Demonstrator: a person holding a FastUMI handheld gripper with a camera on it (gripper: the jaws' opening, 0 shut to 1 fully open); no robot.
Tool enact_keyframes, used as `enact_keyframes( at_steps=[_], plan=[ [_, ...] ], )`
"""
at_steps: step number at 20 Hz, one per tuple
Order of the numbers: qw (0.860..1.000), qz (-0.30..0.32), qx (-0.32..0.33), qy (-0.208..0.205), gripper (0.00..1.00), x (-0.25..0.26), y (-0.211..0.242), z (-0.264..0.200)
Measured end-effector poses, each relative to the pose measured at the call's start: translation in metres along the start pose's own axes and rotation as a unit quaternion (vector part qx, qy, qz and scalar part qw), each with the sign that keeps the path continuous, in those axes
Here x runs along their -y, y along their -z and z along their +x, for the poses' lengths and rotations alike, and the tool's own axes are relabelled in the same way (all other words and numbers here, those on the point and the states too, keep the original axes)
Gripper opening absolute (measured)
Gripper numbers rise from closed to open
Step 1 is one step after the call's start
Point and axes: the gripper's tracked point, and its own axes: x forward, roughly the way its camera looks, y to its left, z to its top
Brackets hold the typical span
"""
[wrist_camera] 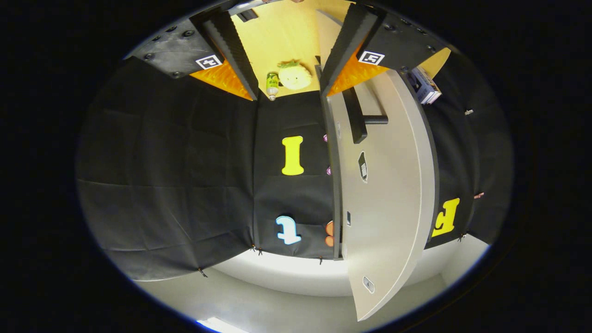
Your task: Open the shoe cabinet door, grab the shoes and put them into the shoe cabinet, then close the shoe cabinet door.
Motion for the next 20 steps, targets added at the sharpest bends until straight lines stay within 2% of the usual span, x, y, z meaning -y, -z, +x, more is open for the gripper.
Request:
enact_keyframes(
  at_steps=[7, 14, 20],
  plan=[
    [0.999, -0.008, 0.011, -0.049, 0.92, -0.091, 0.005, -0.004],
    [0.993, -0.022, 0.02, -0.115, 0.96, -0.188, 0.003, 0.02],
    [0.992, -0.025, 0.021, -0.121, 0.98, -0.214, -0.006, 0.045]
  ],
)
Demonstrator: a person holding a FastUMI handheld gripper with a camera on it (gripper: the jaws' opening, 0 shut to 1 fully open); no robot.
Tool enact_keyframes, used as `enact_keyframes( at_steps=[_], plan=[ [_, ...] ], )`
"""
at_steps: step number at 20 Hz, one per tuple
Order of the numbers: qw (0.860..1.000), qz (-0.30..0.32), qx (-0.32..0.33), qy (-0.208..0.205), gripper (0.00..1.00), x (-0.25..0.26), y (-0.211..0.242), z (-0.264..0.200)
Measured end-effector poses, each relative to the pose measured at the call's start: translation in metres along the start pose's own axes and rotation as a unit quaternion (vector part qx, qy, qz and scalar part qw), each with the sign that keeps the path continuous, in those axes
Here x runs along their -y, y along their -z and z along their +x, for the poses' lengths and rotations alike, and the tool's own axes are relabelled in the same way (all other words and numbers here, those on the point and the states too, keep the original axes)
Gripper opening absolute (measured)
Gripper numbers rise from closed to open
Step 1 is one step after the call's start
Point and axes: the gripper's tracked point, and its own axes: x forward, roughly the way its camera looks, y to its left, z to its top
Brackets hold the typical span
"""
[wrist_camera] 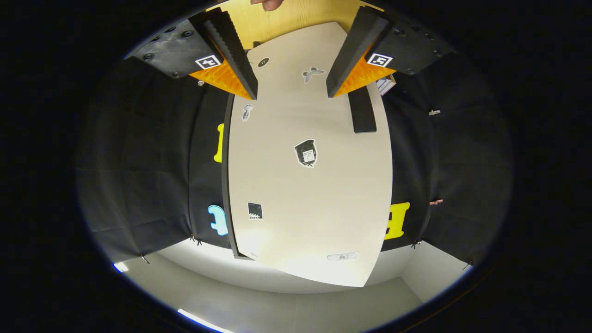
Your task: Open the shoe cabinet door, grab the shoes and put them into the shoe cabinet, then close the shoe cabinet door.
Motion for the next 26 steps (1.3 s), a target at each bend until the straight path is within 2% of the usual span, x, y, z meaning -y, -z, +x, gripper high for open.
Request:
enact_keyframes(
  at_steps=[5, 10, 26],
  plan=[
    [1.0, 0.016, -0.013, 0.01, 0.98, 0.009, 0.002, 0.017],
    [1.0, 0.012, -0.002, 0.02, 0.98, 0.02, -0.003, 0.01],
    [1.0, 0.002, 0.002, 0.016, 0.98, 0.019, -0.007, 0.003]
  ],
)
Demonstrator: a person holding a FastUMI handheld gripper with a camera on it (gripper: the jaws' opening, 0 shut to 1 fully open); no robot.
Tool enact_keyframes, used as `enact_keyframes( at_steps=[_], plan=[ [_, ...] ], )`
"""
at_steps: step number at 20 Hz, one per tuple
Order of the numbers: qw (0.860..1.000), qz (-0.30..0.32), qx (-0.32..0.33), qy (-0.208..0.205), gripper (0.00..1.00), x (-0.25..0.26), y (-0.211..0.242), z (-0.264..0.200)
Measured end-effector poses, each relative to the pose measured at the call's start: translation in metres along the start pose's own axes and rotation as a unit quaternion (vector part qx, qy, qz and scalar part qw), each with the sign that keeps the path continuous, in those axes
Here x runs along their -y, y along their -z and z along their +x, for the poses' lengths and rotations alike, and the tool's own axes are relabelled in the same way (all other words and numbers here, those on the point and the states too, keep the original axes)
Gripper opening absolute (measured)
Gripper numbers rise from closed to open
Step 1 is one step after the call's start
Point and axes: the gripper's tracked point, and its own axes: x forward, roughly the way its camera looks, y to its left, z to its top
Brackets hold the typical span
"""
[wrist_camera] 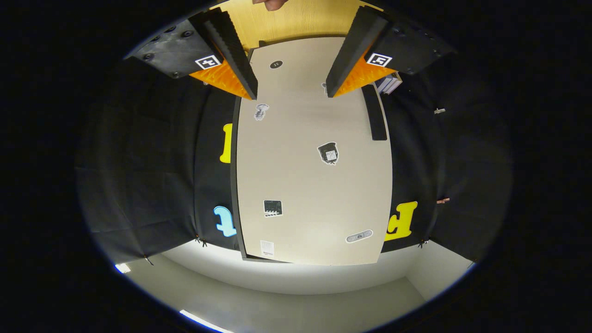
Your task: Open the shoe cabinet door, grab the shoes and put them into the shoe cabinet, then close the shoe cabinet door.
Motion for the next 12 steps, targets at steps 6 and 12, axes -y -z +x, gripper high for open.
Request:
enact_keyframes(
  at_steps=[6, 12],
  plan=[
    [1.0, 0.0, 0.001, -0.001, 0.98, -0.0039, 0.0004, 0.0025],
    [1.0, 0.0, -0.003, -0.001, 0.98, -0.0054, 0.0048, 0.0061]
  ],
)
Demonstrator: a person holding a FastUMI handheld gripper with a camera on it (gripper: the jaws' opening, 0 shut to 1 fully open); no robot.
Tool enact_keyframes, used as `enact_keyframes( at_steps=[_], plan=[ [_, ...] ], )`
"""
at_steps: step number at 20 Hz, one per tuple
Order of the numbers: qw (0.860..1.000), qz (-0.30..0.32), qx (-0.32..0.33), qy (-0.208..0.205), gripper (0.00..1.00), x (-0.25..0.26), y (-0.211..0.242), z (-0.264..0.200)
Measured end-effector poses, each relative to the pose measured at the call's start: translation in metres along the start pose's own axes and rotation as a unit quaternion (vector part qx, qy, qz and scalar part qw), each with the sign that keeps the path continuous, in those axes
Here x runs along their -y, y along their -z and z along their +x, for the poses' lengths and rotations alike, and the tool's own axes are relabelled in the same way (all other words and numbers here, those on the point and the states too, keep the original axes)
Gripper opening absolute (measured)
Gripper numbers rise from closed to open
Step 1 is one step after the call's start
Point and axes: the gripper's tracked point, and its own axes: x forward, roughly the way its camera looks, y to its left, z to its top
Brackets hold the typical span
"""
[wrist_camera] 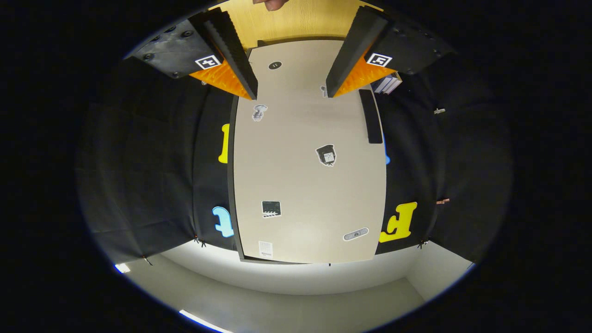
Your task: Open the shoe cabinet door, grab the shoes and put them into the shoe cabinet, then close the shoe cabinet door.
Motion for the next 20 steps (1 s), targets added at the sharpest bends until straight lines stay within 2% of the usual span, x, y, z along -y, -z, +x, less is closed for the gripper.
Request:
enact_keyframes(
  at_steps=[20],
  plan=[
    [1.0, -0.001, 0.006, 0.0, 0.98, -0.0029, -0.0025, 0.0038]
  ],
)
